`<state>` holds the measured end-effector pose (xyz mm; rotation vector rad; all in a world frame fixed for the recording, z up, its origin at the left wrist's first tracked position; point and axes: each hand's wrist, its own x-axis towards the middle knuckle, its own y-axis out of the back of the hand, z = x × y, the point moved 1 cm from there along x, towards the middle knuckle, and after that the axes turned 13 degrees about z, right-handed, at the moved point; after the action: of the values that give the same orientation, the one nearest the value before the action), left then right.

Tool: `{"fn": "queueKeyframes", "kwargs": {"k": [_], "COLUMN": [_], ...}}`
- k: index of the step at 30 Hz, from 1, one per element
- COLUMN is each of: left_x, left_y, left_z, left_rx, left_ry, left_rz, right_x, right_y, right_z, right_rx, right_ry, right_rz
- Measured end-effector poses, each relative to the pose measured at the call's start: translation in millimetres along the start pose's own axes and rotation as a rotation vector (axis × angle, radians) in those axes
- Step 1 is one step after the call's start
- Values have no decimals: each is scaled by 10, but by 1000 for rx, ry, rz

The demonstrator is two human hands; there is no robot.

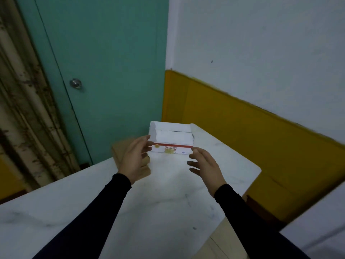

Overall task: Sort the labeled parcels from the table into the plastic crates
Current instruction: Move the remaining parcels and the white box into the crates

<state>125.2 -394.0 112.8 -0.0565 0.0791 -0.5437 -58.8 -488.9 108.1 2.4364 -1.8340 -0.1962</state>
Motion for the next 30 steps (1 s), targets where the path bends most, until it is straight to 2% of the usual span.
{"fn": "queueKeyframes", "kwargs": {"k": [6, 11, 15, 24, 27, 30], "left_x": [488, 909, 1207, 1522, 1570, 1594], "left_y": [-578, -1004, -1171, -461, -149, -29], "left_z": [-306, -607, -801, -1166, -1345, -1515], "left_rx": [125, 221, 280, 499, 534, 561], "left_ry": [38, 110, 160, 255, 316, 400], "left_rz": [33, 145, 205, 492, 518, 461], "right_x": [1103, 1914, 2413, 2568, 2452, 2312], "right_y": [-209, -268, -363, -1075, -1453, -1736], "right_z": [235, 516, 660, 1017, 1173, 1245], "right_rx": [-24, -46, -48, -194, -297, -409], "right_ry": [-31, -125, -180, -231, -223, -213], "right_rz": [-80, -188, -212, -476, -594, -711]}}
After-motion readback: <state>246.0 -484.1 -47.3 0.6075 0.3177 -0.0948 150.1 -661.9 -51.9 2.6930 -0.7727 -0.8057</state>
